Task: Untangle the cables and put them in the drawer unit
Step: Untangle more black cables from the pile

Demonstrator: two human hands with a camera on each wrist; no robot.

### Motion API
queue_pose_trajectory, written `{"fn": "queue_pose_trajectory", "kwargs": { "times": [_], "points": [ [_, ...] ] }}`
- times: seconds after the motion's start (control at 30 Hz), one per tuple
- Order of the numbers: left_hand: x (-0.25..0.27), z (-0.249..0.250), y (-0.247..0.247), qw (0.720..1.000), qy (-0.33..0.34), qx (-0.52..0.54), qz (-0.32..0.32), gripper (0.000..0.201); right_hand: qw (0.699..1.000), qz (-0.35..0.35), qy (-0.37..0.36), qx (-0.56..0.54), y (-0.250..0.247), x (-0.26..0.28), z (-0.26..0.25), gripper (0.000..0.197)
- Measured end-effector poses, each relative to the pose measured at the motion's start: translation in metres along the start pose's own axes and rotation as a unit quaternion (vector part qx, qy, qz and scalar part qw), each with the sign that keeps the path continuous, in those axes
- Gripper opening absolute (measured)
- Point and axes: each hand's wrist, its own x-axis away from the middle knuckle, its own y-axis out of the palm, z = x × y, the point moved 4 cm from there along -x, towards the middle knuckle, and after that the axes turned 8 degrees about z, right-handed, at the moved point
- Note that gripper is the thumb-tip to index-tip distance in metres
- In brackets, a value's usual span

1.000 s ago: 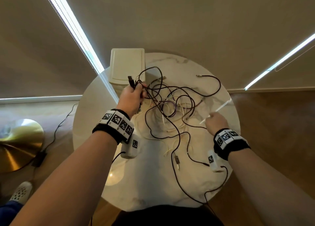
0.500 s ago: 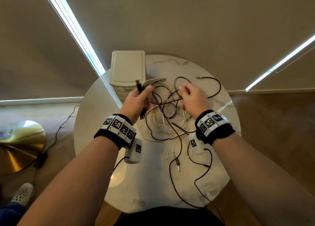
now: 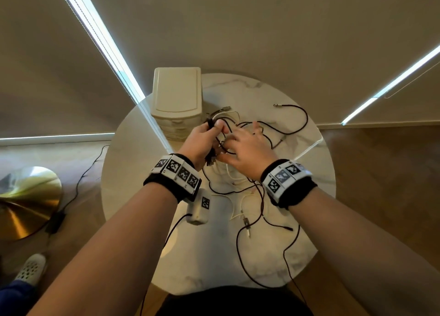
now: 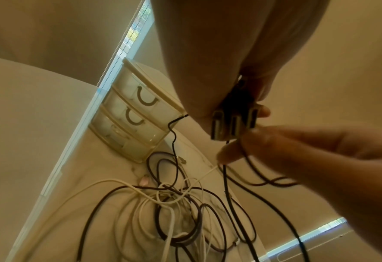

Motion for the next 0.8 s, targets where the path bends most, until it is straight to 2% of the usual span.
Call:
{"fn": "queue_pose_trajectory", "kwargs": {
  "times": [0.07, 0.13, 0.2, 0.27, 0.37, 0.53, 0.73, 0.8],
  "points": [
    [0.004, 0.002, 0.003, 1.000, -0.013, 0.010, -0.024, 0.030, 0.998, -0.020, 0.014, -0.065, 0.004, -0.001, -0.005, 0.031],
    [0.006, 0.007, 0.000, 0.998, -0.013, 0.039, -0.042, 0.021, 0.975, -0.037, 0.071, -0.207, 0.006, 0.000, -0.003, 0.019],
    [0.007, 0.009, -0.006, 0.993, -0.037, 0.088, -0.072, 0.019, 0.953, -0.017, 0.108, -0.283, 0.006, 0.003, 0.007, 0.016],
    [0.009, 0.006, -0.015, 0.982, -0.093, 0.135, -0.092, 0.030, 0.945, 0.052, 0.134, -0.293, 0.001, 0.007, 0.026, 0.023],
    [0.008, -0.003, -0.032, 0.978, -0.118, 0.157, -0.066, 0.025, 0.951, 0.112, 0.106, -0.269, -0.013, 0.012, 0.045, 0.034],
    [0.007, -0.008, -0.033, 0.985, -0.112, 0.120, -0.044, 0.027, 0.939, 0.069, 0.055, -0.332, -0.026, 0.012, 0.033, 0.022],
    [0.016, 0.002, -0.011, 0.983, -0.120, 0.079, -0.116, 0.034, 0.907, 0.044, 0.070, -0.413, -0.032, 0.004, 0.022, 0.025],
    [0.023, 0.003, 0.001, 0.980, -0.128, 0.053, -0.144, 0.031, 0.896, 0.044, 0.074, -0.435, -0.028, -0.002, 0.020, 0.023]
  ]
}}
